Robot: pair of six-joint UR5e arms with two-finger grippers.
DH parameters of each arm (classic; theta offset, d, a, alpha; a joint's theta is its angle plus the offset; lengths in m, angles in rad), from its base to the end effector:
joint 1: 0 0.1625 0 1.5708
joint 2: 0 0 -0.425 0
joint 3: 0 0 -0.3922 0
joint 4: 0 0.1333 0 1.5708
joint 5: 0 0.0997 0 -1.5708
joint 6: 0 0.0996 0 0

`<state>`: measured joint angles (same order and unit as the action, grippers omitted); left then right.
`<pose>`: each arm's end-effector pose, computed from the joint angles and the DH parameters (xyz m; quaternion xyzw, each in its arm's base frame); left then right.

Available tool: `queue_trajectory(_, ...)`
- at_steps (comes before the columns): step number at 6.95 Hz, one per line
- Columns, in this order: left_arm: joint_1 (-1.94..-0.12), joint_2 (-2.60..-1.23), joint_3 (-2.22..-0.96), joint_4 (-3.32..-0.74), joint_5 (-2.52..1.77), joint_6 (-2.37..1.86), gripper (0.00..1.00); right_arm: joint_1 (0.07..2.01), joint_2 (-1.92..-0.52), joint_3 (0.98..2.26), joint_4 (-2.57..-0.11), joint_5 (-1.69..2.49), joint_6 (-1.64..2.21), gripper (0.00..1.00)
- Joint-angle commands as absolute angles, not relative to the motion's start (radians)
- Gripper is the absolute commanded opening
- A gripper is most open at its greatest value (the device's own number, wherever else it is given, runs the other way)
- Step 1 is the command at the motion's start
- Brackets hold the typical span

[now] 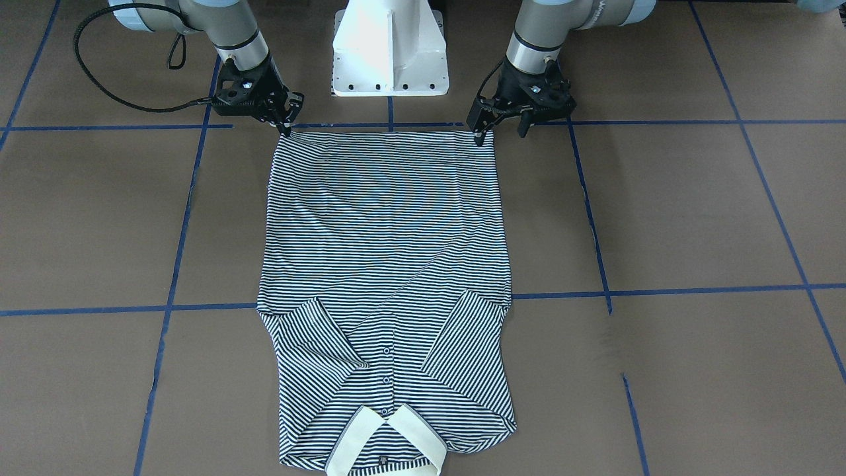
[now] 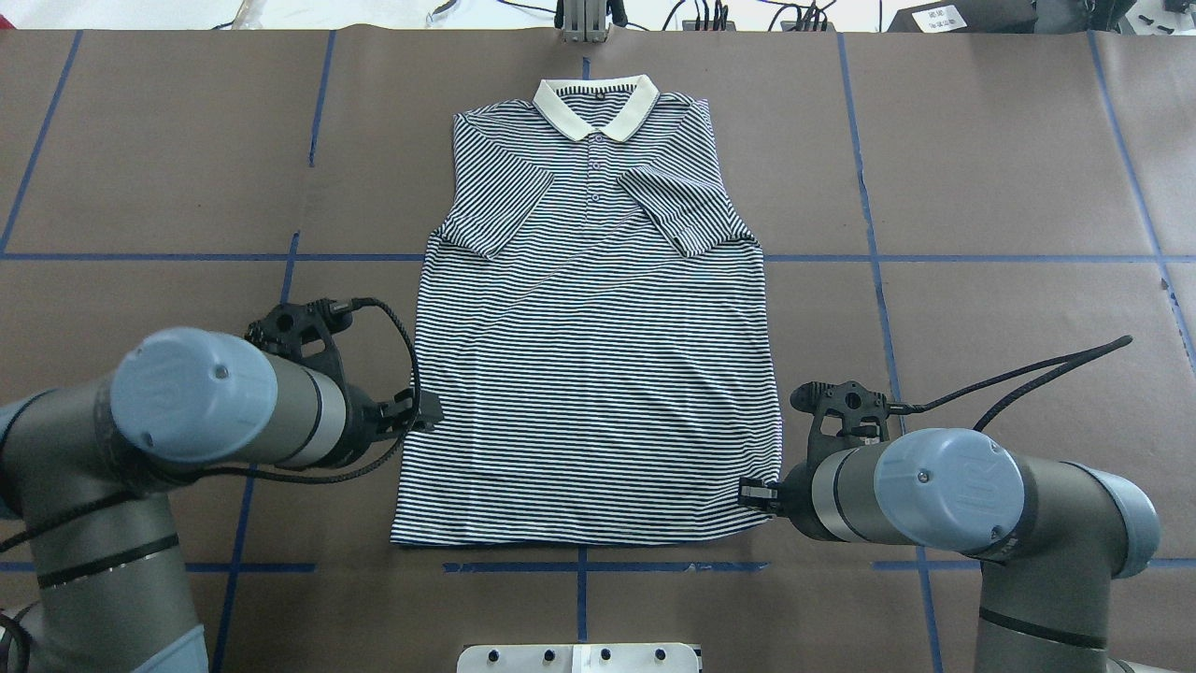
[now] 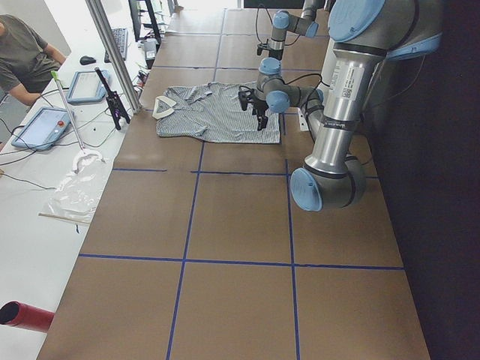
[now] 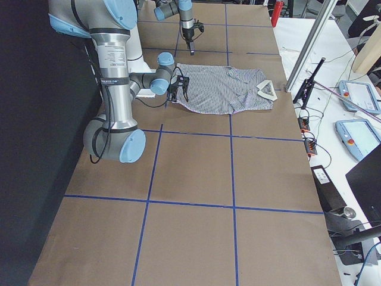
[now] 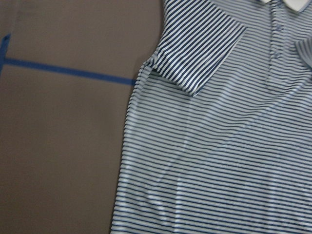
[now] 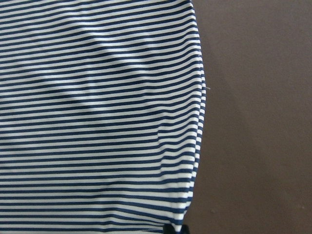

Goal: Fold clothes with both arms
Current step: 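Grasp the two hem corners with both grippers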

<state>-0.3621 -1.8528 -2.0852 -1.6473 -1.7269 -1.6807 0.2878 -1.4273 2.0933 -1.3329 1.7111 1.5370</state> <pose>0.4557 -0.2986 0.2772 -0.0171 0.4270 -0.1792 0.8862 -0.4535 -0.2587 0.3235 0.0075 -0.4401 0.0833 0.8940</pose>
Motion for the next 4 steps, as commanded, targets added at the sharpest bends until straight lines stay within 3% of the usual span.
queue_trajectory(1,-0.230,-1.845,-2.031,-1.646,-1.640,-1.821,0.89,0.287,-1.421,2.102,-1.331,1.710,1.537,0.00)
queue_trajectory(4,-0.225,-1.852,-1.979,-1.646,-1.617,-1.815,0.86,0.293,-1.420,2.103,-1.331,1.718,1.537,0.00)
